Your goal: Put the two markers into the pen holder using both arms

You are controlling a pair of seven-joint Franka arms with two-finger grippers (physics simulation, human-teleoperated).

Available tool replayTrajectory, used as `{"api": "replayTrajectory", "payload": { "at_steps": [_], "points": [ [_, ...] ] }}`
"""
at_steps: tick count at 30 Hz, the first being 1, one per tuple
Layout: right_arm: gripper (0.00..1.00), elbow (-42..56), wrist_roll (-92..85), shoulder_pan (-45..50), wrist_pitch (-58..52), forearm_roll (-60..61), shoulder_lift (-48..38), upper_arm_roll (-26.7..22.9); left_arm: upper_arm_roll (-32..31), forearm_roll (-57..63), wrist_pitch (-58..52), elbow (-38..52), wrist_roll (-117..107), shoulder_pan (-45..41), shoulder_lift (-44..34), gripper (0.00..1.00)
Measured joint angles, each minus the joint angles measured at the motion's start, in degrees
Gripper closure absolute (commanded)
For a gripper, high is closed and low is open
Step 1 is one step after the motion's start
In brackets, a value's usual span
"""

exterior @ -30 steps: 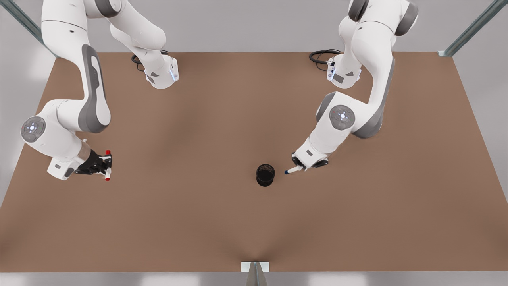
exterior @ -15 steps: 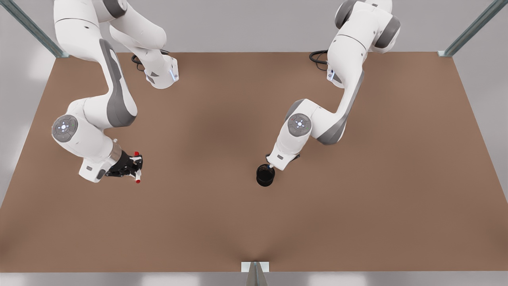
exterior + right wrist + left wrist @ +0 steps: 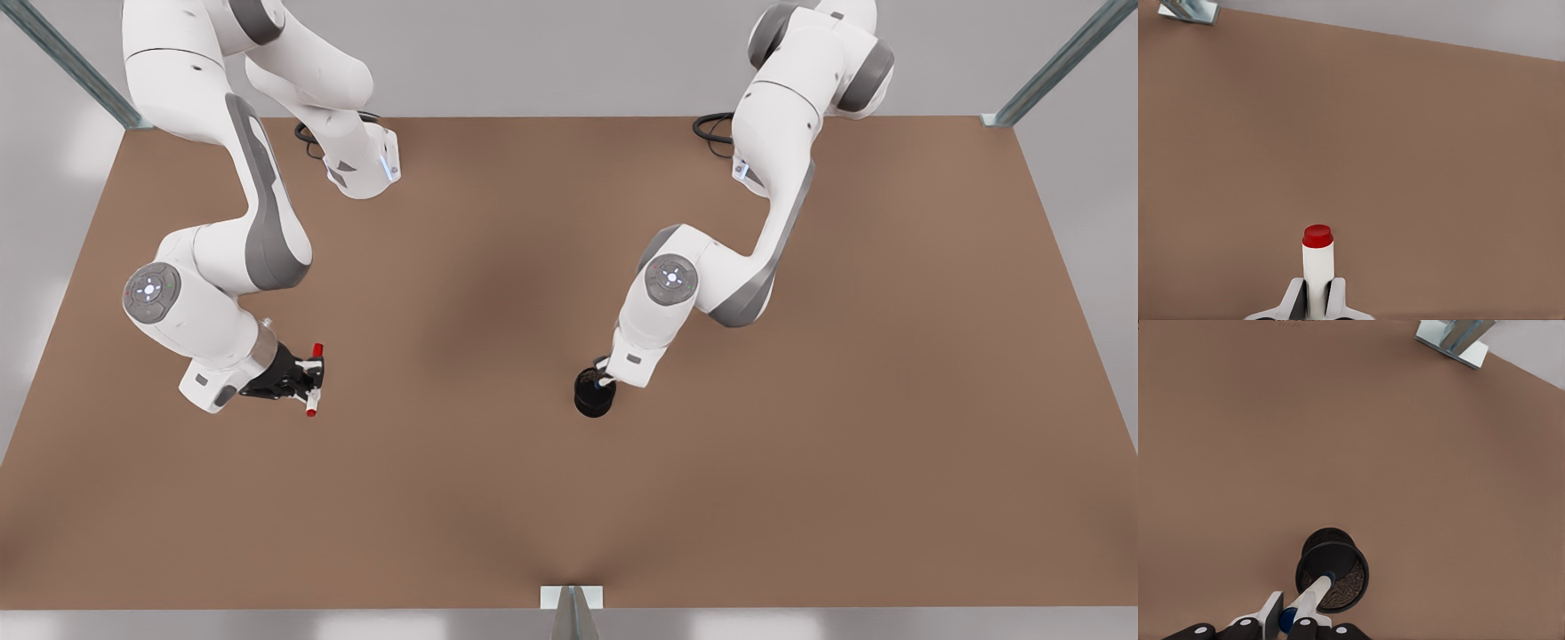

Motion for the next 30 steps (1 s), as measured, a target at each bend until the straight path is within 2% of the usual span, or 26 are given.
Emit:
{"api": "replayTrajectory", "payload": {
  "at_steps": [1, 2, 3, 7, 10, 14, 16, 22, 26, 28, 30],
  "points": [
    [0.79, 0.0, 0.3, 0.0, 0.2, 0.0, 0.0, 0.0, 0.0, 0.0, 0.2, 0.0, -0.5, 0.0, 0.2, 0.59],
    [0.79, 0.0, 0.6, 0.1, 0.4, 0.0, 0.0, 0.0, 0.1, -0.1, 0.5, 0.0, -0.9, 0.0, 0.5, 0.07],
    [0.79, 0.0, 0.9, 0.2, 0.6, 0.1, 0.0, 0.0, 0.1, -0.1, 0.8, 0.0, -1.2, 0.0, 0.7, 0.0],
    [0.79, 0.9, 1.8, 2.0, 1.6, 0.1, 0.1, 0.3, 0.1, -0.6, 1.6, 0.0, -1.6, 0.8, 0.4, 0.0],
    [0.79, 1.8, 2.3, 6.3, 4.2, 0.3, 0.1, 0.5, 0.1, -0.7, -4.6, 0.0, 2.1, 11.3, -4.1, 0.0],
    [0.79, 1.9, 3.1, 12.7, 10.7, 0.5, 0.2, 0.5, 1.6, -0.2, -15.5, 0.3, 10.6, 23.3, -13.7, 0.0],
    [0.79, 3.4, 3.6, 16.0, 15.1, 0.5, 2.2, 0.5, -1.0, 0.9, -19.6, 0.5, 15.1, 29.1, -17.9, 0.0],
    [0.79, 12.5, 5.7, 25.4, 26.0, 0.4, 9.3, 0.3, -3.5, 3.2, -27.7, 1.3, 25.8, 30.4, -19.3, 0.0],
    [0.79, 14.4, 7.2, 31.3, 32.9, -0.1, 12.2, -0.5, -3.5, 3.5, -30.0, 1.4, 31.3, 30.6, -19.0, 0.0],
    [0.79, 14.8, 7.8, 36.2, 36.7, -0.4, 13.3, -3.8, -3.4, 3.6, -30.6, 1.4, 33.6, 30.7, -18.6, 0.0],
    [0.79, 17.4, 8.6, 43.5, 40.1, -0.6, 15.8, -10.9, -3.4, 3.6, -31.1, 1.4, 35.6, 30.6, -18.4, 0.0]
  ]
}}
